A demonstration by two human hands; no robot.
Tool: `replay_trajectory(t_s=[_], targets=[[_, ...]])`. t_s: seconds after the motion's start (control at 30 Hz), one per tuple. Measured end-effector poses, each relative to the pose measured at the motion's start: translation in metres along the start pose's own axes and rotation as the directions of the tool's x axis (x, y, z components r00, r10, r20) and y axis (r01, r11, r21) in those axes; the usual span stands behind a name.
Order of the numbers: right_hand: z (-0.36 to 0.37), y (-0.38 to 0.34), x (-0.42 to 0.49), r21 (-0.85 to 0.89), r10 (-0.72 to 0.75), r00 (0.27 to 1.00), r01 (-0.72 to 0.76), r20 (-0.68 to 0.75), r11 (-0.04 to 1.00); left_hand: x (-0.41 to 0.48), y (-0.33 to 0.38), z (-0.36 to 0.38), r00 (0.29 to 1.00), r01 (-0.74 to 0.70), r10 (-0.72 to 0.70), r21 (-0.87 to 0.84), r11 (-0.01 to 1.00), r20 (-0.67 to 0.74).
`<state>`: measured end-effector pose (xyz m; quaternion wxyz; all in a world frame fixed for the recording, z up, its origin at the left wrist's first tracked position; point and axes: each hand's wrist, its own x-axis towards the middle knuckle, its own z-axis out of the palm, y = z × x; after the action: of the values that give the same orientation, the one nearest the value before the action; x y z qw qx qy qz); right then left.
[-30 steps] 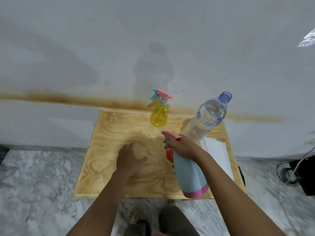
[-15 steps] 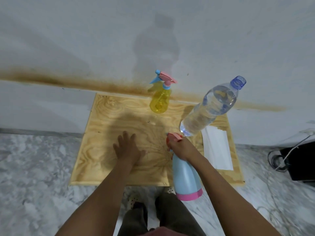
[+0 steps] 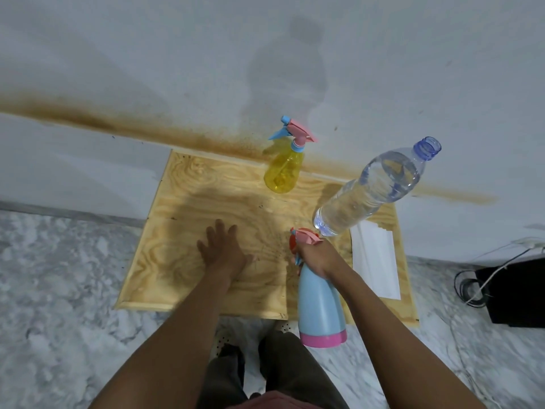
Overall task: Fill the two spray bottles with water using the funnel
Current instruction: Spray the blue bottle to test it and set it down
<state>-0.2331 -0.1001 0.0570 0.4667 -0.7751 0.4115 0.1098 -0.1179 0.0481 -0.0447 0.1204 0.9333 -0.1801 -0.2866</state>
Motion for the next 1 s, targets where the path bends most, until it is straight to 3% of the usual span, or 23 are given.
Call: replay_trajectory(t_s=[0.3, 0.43, 0.57, 0.9, 1.0], targets=[[0.0007, 0.0046, 0.0012, -0.022, 0.023, 0.998, -0.024, -0.056, 0.999, 0.0004, 0.0019, -0.0018, 1.0, 0.019, -0.018, -0.03, 0.999, 0.017], [-0.0005, 0.0027, -0.0046, -0.066, 0.041, 0.999, -0.042, -0.022, 0.997, 0.0001, 0.0013, -0.0005, 1.0, 0.014, -0.013, -0.039, 0.999, 0.008], [-0.0026, -0.003, -0.0057, -0.002, -0.001, 1.0, 0.001, 0.022, 1.0, 0.0, 0.0006, 0.0002, 1.0, 0.012, -0.012, -0.043, 0.999, 0.001], [-0.0039, 0.001, 0.0032, -0.096, -0.001, 1.0, 0.001, 0.002, 0.995, -0.0003, 0.0024, -0.0016, 1.0, 0.019, -0.019, -0.025, 1.0, 0.01], [-0.0054, 0.0006, 0.0029, -0.042, 0.021, 1.0, -0.021, 0.003, 0.999, 0.0002, 0.0016, -0.0006, 1.0, 0.018, -0.018, -0.015, 1.0, 0.006]])
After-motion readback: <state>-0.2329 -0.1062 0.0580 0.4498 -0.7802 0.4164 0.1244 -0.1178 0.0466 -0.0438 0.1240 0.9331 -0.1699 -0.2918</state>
